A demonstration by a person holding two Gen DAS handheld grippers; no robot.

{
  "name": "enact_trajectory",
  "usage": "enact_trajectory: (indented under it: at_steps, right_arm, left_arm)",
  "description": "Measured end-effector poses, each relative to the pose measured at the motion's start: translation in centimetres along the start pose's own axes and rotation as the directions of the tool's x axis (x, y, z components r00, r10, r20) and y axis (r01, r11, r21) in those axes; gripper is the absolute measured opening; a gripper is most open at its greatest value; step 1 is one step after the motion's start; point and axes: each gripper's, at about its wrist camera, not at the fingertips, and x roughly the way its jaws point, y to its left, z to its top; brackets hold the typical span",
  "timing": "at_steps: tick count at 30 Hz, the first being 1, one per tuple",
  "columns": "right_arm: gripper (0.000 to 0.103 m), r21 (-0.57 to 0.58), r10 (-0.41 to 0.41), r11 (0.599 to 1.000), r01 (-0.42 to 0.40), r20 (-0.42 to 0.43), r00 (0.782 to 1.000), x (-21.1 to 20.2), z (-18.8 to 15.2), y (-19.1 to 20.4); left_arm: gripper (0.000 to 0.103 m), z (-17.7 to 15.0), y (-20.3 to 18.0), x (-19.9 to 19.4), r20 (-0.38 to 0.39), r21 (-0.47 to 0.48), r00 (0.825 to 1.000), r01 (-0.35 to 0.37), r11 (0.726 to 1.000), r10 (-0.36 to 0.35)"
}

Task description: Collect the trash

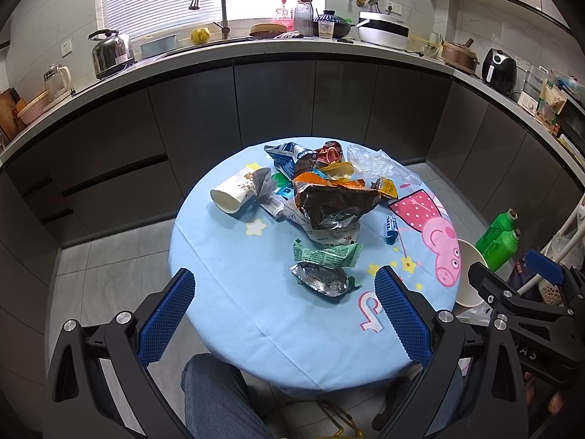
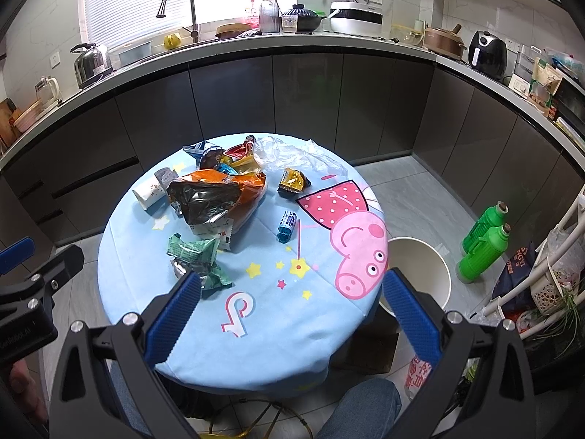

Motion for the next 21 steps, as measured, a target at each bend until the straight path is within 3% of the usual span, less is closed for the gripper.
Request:
enact_trajectory:
  at_steps: [21]
  right_arm:
    - [0.1,0.0,0.0,1.0,0.0,0.004,1.0,-0.14,-0.04,0.14]
  left_arm:
    - [0.095,-0.02,0.0,-0.04,0.003,0.001,1.0,0.0,1.0,0.0]
